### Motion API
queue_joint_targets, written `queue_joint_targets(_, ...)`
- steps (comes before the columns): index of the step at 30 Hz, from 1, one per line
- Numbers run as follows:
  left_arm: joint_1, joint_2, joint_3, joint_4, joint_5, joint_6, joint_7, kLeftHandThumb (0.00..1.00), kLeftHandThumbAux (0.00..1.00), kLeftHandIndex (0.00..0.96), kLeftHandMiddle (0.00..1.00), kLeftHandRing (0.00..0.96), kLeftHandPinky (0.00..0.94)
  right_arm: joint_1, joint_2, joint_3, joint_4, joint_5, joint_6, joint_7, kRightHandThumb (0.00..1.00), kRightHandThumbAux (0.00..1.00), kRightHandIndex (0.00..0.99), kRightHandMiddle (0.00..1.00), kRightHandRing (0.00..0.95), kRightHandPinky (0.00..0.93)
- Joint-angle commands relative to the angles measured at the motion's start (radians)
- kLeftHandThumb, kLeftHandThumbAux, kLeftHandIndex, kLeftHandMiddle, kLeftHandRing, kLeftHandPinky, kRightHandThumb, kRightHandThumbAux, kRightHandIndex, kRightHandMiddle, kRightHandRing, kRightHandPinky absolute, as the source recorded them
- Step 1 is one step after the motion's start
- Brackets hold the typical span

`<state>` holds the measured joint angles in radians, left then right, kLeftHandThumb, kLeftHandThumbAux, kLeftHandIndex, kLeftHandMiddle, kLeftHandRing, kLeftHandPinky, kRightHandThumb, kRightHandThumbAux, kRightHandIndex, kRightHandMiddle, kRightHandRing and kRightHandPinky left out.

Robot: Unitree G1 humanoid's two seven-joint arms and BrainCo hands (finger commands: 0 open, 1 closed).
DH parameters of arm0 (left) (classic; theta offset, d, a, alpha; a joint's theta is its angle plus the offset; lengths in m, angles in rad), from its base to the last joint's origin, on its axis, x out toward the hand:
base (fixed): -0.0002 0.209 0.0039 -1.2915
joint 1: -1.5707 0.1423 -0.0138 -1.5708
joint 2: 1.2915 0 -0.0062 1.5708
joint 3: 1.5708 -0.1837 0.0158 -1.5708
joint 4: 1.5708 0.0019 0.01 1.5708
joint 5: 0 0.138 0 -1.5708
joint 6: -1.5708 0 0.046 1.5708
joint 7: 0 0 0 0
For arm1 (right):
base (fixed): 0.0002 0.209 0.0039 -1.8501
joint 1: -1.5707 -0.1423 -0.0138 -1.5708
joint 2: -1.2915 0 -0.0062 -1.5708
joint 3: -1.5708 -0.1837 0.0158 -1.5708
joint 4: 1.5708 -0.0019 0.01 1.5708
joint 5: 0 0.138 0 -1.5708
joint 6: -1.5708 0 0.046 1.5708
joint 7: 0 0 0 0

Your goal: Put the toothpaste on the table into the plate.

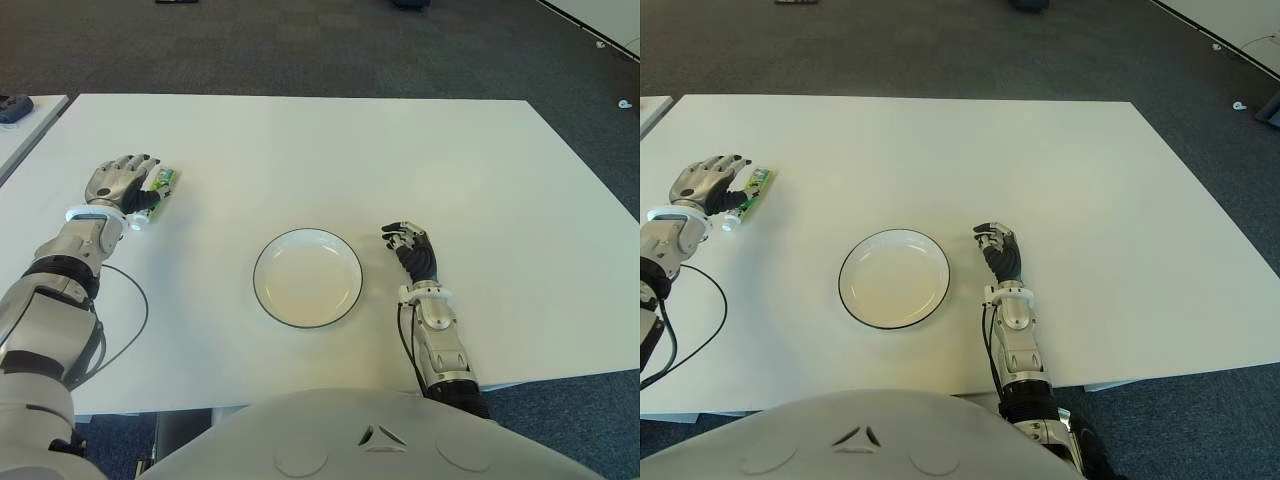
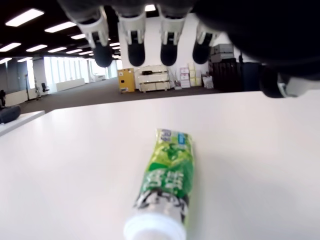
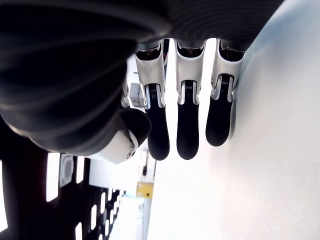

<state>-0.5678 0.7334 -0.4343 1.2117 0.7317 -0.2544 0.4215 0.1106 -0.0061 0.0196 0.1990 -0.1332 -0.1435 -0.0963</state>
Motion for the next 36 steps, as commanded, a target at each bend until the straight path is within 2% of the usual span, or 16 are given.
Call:
queue_joint_targets(1,-0.004,-0.041,0.034,0.030,-0.052,0.057,-0.043,0.508,0.158,0.000,0.000,0.000,0.000,-0.003,0.001,0.002,0.009,0.006,0.019,0.004,0.709,0.732,0.417,0.401,0.389,0.408)
queue_joint_targets(5,-0.028,-0.060,0.049,0.055,-0.090,0.138,-0.196,0.503,0.180,0.000,0.000,0.000,0.004,-0.007,0.000,0.002,0.011,0.006,0.019,0.005,0.710,0.732,0.417,0.402,0.389,0.407)
queue_joint_targets(14,-0.125,-0.080,0.018,0.082,-0.092,0.318,-0.558,0.460,0.257,0.019,0.000,0.000,0.057,-0.019,-0.003,0.003,0.019,0.004,0.024,0.005,0.710,0.733,0.417,0.403,0.389,0.402)
queue_joint_targets(16,-0.137,-0.086,0.008,0.077,-0.086,0.350,-0.603,0.449,0.265,0.060,0.003,0.000,0.066,-0.022,-0.003,0.003,0.022,0.004,0.026,0.005,0.710,0.733,0.417,0.402,0.387,0.400)
queue_joint_targets(19,-0.150,-0.098,-0.008,0.064,-0.076,0.393,-0.650,0.438,0.267,0.173,0.051,0.018,0.120,-0.027,-0.002,0.002,0.027,0.006,0.025,0.005,0.710,0.733,0.416,0.401,0.386,0.399)
queue_joint_targets(21,-0.152,-0.101,-0.014,0.060,-0.074,0.407,-0.662,0.433,0.256,0.344,0.179,0.129,0.263,-0.030,-0.002,0.002,0.030,0.006,0.025,0.005,0.710,0.733,0.417,0.401,0.385,0.400)
queue_joint_targets(22,-0.153,-0.102,-0.019,0.060,-0.073,0.411,-0.669,0.433,0.255,0.368,0.197,0.144,0.283,-0.031,-0.002,0.002,0.032,0.005,0.024,0.005,0.710,0.733,0.417,0.401,0.385,0.400)
queue_joint_targets(23,-0.155,-0.112,-0.028,0.054,-0.069,0.426,-0.678,0.425,0.249,0.418,0.242,0.185,0.343,-0.033,-0.002,0.003,0.033,0.004,0.025,0.004,0.710,0.733,0.417,0.400,0.385,0.400)
queue_joint_targets(24,-0.156,-0.119,-0.035,0.049,-0.067,0.438,-0.685,0.412,0.238,0.474,0.335,0.278,0.446,-0.034,-0.002,0.003,0.034,0.003,0.026,0.003,0.710,0.733,0.417,0.399,0.384,0.399)
queue_joint_targets(25,-0.160,-0.125,-0.045,0.050,-0.061,0.445,-0.696,0.407,0.235,0.494,0.368,0.312,0.483,-0.035,-0.002,0.004,0.034,0.002,0.028,0.002,0.710,0.733,0.417,0.399,0.384,0.398)
queue_joint_targets(27,-0.164,-0.129,-0.055,0.051,-0.055,0.452,-0.707,0.384,0.222,0.565,0.493,0.437,0.608,-0.038,-0.001,0.004,0.035,0.001,0.031,0.001,0.709,0.733,0.416,0.398,0.384,0.398)
queue_joint_targets(31,-0.182,-0.142,-0.100,0.099,-0.020,0.425,-0.723,0.347,0.216,0.626,0.597,0.557,0.710,-0.044,-0.001,0.005,0.037,-0.002,0.036,-0.002,0.709,0.733,0.416,0.398,0.385,0.402)
queue_joint_targets(33,-0.188,-0.145,-0.120,0.113,-0.004,0.414,-0.731,0.313,0.210,0.664,0.699,0.696,0.794,-0.049,-0.002,0.005,0.041,-0.005,0.035,-0.004,0.709,0.733,0.416,0.398,0.387,0.404)
queue_joint_targets(36,-0.194,-0.151,-0.142,0.123,0.012,0.405,-0.747,0.259,0.211,0.714,0.784,0.788,0.866,-0.056,-0.003,0.006,0.047,-0.008,0.033,-0.004,0.708,0.733,0.416,0.401,0.392,0.415)
